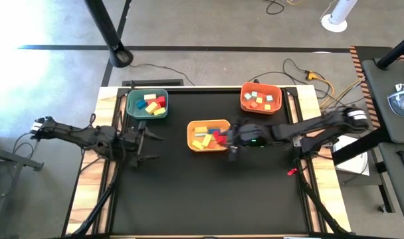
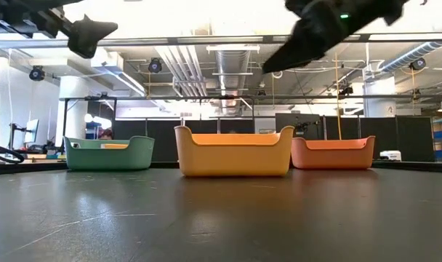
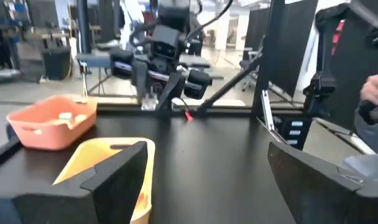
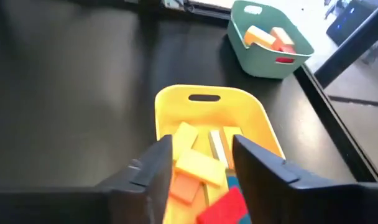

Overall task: Sort blocks by size
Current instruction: Return to Home Position

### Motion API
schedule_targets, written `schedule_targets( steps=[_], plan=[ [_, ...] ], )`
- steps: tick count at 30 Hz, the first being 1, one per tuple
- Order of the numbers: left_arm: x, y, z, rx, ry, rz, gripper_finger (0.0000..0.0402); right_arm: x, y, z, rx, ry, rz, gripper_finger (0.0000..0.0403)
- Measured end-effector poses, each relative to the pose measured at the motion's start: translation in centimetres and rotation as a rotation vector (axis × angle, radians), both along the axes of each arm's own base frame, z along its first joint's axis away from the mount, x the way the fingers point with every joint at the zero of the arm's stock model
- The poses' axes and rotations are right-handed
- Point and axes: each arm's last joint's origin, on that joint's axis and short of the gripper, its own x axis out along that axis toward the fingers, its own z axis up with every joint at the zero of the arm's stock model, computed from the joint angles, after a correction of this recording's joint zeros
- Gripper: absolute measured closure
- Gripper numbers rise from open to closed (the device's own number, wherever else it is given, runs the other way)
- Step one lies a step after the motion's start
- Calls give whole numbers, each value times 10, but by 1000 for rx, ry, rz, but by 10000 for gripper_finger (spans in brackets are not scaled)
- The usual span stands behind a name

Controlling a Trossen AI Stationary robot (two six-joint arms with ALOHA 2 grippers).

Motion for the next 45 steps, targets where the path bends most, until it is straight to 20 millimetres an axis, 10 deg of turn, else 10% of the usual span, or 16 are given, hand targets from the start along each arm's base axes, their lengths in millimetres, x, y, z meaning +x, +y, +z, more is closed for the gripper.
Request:
schedule_targets(
  steps=[11,26,45],
  plan=[
    [-19,5,-9,16,-78,36,83,-95,-2,-4,136,-254,71,367],
    [-23,9,-43,21,-139,145,83,-178,-10,-22,223,-568,164,393],
    [-20,11,-66,38,-48,121,105,-189,-10,-63,176,-602,179,393]
  ],
)
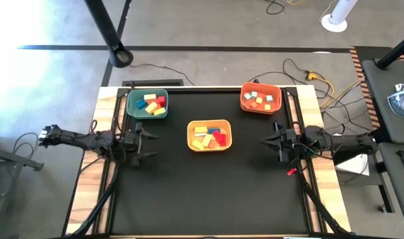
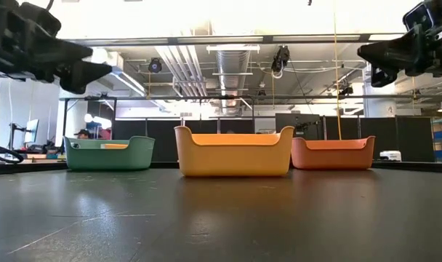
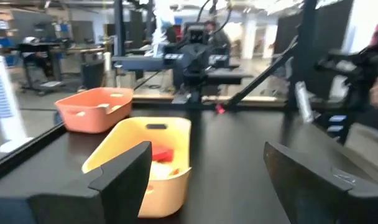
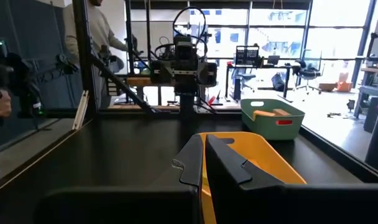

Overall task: Sort blocks by size
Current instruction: Return to Home Position

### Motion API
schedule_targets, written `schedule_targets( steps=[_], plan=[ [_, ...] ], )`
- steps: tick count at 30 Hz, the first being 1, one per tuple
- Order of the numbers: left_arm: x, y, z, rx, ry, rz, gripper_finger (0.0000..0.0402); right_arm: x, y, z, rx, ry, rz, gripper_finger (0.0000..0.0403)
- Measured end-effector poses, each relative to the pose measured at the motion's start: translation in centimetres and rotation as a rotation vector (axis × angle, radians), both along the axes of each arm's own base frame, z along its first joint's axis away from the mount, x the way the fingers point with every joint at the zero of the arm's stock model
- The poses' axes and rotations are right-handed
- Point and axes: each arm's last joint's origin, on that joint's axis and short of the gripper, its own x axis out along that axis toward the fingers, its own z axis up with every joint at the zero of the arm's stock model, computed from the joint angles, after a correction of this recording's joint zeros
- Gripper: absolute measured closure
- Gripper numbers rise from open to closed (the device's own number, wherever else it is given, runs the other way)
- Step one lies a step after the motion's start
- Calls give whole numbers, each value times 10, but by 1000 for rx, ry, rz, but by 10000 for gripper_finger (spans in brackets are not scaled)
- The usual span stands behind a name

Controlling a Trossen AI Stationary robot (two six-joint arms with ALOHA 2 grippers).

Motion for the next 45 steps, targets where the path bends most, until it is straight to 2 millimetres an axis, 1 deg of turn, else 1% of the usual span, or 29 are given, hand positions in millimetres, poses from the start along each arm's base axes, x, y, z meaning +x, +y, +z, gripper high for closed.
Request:
schedule_targets(
  steps=[5,13,15,18,22,26,29,31,40,45],
  plan=[
    [0,6,-2,56,19,90,135,0,0,-1,-2,5,0,393],
    [-1,6,-5,38,53,75,189,1,0,-5,117,59,7,390],
    [-1,7,-8,18,76,75,211,2,0,-6,139,71,8,390],
    [-3,6,-6,4,56,30,251,2,0,-7,147,79,8,390],
    [-6,5,-3,6,17,13,307,2,0,-7,143,78,8,390],
    [-7,3,-3,-3,10,-84,359,2,0,-7,148,79,8,390],
    [-7,3,-3,-24,11,-86,391,2,0,-7,148,79,8,390],
    [-7,3,-3,-27,13,-86,398,2,0,-7,148,79,8,390],
    [-6,3,-5,-78,36,-84,392,2,0,-7,148,79,8,390],
    [-4,3,-7,-78,61,-81,393,2,0,-7,148,79,8,390]
  ],
)
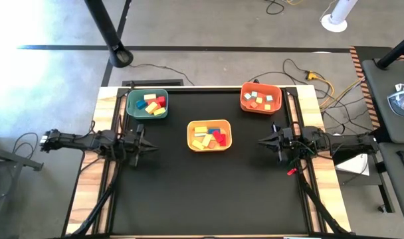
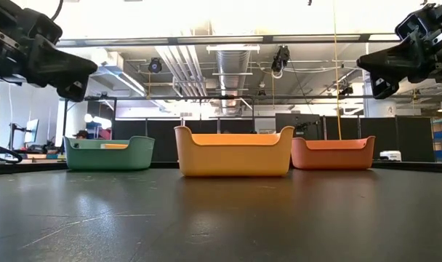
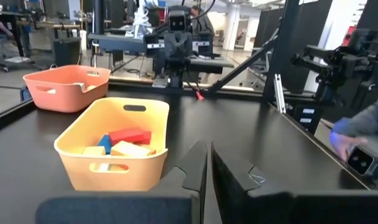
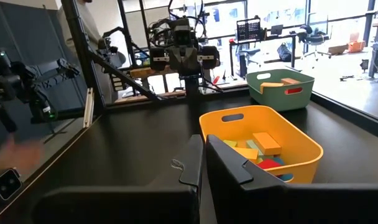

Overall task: Sort blocks by size
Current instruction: Return to Home Position

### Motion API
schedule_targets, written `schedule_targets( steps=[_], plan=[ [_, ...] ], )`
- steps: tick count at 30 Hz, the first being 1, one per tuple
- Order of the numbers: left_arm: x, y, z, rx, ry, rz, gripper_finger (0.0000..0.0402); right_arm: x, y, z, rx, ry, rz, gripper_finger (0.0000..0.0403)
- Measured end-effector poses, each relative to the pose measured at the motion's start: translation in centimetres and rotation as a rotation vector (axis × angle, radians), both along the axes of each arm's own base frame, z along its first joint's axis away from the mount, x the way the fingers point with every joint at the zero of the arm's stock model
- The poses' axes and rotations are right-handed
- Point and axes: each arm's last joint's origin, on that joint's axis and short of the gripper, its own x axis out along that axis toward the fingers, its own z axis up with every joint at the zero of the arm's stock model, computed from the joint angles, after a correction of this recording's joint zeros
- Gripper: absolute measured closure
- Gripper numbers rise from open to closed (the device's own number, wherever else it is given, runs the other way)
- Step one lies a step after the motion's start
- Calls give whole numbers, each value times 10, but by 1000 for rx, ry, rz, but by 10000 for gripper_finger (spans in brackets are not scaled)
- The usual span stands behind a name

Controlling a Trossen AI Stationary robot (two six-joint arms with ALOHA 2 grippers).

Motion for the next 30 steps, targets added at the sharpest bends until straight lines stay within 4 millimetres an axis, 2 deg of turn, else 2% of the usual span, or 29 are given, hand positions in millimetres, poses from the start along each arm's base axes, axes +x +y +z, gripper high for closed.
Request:
schedule_targets(
  steps=[30],
  plan=[
    [4,0,1,6,48,2,393,0,0,0,0,0,0,390]
  ],
)
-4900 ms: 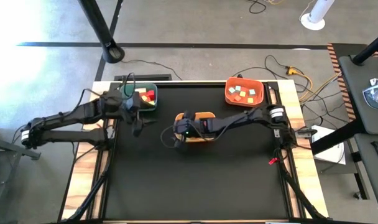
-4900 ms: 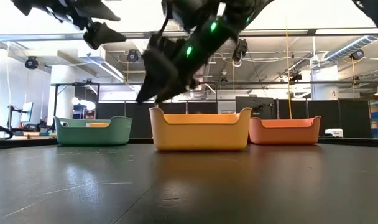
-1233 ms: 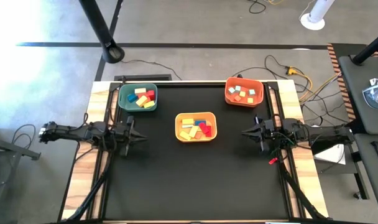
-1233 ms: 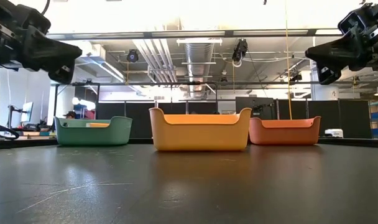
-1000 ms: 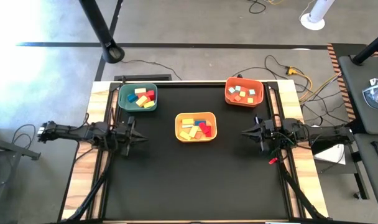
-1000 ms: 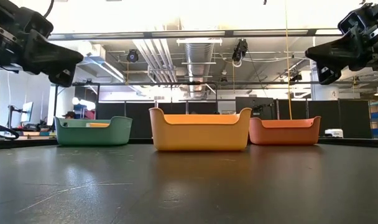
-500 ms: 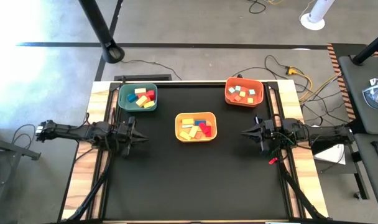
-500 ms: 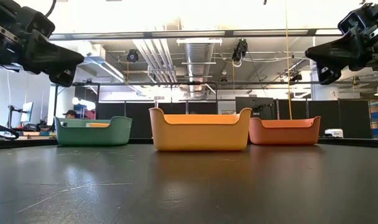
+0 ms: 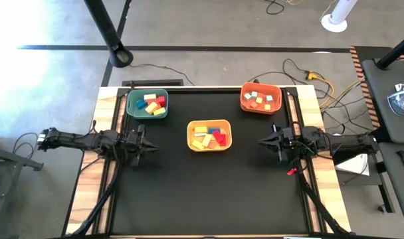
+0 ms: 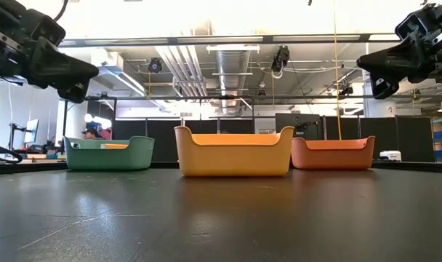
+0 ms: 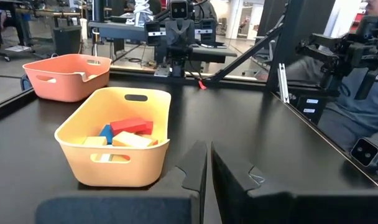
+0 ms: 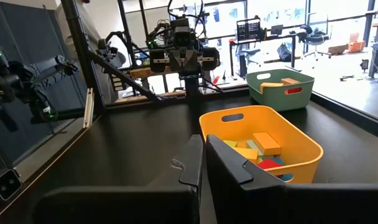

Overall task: Sort blocks by size
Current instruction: Return to Home Position

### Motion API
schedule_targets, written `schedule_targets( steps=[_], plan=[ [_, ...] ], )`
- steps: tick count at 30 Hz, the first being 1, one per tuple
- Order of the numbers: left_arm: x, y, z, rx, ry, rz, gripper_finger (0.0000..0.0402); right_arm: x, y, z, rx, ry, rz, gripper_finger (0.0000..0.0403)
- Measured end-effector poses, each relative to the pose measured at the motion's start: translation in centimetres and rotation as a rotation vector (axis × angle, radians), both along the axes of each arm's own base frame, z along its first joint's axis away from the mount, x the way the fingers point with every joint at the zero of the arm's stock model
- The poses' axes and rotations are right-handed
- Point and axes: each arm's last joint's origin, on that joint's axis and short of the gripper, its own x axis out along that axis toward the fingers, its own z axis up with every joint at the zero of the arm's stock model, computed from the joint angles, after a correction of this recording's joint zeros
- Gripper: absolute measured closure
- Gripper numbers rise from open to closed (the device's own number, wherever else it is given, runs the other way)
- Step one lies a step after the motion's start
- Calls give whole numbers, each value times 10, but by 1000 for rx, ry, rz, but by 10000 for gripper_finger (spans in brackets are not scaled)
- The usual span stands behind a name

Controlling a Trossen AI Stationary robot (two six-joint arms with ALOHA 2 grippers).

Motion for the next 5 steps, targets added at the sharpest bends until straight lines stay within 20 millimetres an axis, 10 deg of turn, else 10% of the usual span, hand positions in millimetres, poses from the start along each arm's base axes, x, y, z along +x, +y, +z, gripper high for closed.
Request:
schedule_targets(
  steps=[5],
  plan=[
    [0,0,-1,1,8,0,393,0,0,0,0,0,0,390]
  ],
)
